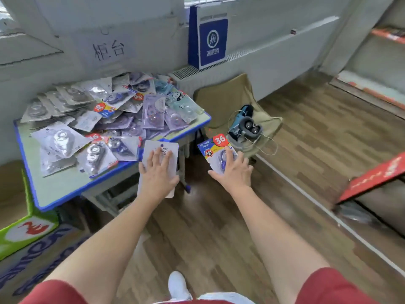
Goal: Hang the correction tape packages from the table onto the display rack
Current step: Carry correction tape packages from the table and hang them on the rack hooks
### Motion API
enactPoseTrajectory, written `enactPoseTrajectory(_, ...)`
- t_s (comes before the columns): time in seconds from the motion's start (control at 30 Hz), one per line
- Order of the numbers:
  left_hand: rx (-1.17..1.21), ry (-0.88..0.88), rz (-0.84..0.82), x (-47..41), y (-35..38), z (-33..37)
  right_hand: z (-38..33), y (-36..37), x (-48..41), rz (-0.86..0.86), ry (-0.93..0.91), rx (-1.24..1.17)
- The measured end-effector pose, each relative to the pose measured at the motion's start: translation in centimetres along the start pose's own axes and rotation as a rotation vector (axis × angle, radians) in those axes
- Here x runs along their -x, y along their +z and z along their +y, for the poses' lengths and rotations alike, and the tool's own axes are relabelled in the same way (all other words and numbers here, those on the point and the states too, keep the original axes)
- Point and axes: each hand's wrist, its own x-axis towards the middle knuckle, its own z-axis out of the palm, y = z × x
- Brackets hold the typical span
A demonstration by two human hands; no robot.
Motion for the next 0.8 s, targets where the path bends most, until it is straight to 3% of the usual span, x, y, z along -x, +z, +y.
enactPoseTrajectory(0.5,0.038,0.54,-0.111,17.8,6.0,30.4,32.6,-3.0,25.9,-0.061,0.615,0.035)
enactPoseTrajectory(0.8,0.066,0.735,-0.15,20.1,8.6,46.4,47.5,-5.1,30.3,0.056,0.84,-0.056)
